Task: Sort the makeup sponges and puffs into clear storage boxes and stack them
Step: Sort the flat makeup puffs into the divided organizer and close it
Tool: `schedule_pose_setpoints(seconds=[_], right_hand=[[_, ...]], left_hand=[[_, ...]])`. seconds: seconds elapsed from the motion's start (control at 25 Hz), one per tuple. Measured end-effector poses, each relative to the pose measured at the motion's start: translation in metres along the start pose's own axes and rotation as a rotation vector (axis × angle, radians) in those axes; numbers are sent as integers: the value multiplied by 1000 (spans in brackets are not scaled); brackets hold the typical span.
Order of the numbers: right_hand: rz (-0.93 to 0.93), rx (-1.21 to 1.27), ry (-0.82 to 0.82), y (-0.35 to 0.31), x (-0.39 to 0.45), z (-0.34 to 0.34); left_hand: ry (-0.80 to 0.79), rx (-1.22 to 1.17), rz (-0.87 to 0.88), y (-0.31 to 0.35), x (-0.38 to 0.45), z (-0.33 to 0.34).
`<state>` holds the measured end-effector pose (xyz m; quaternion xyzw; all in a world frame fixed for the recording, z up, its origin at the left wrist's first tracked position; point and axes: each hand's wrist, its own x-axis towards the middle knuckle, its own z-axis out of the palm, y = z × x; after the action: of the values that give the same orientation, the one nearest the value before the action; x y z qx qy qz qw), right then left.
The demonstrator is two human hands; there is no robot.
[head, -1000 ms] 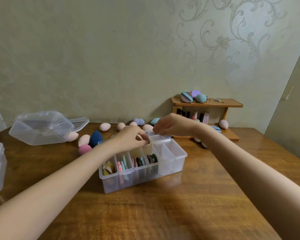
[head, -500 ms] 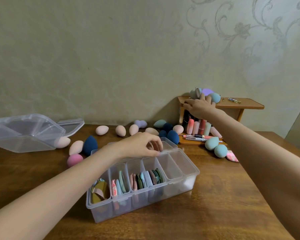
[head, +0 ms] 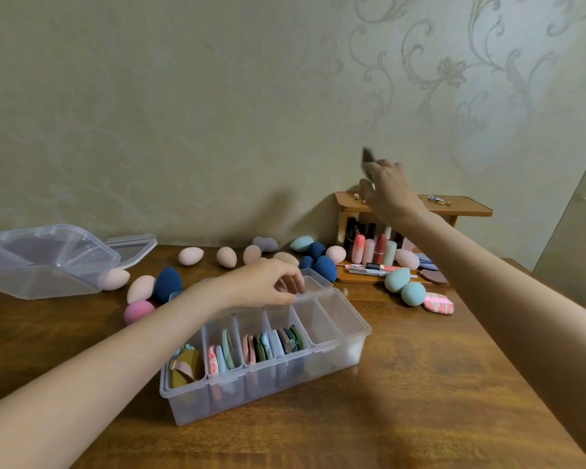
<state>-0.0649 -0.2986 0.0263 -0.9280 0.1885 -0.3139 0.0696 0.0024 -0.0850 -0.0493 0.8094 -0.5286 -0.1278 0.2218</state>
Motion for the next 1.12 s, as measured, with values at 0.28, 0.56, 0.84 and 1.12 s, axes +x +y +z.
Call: schedule_pose_setpoints(seconds=[0.28,0.56,0.84,1.12], right_hand=[[-166,7,-543,-65,-106,-4],[-146,38,-702,-71,-134,18],[-60,158,-591,-47,-77,-21],[296,-61,-209,29,27,-18]], left_hand=[[-15,63,-70,10,-21,8],[-82,112,20,13,-24,9],[-318,164,4,16,-3,-9],[-583,255,-13,21,28,-25]])
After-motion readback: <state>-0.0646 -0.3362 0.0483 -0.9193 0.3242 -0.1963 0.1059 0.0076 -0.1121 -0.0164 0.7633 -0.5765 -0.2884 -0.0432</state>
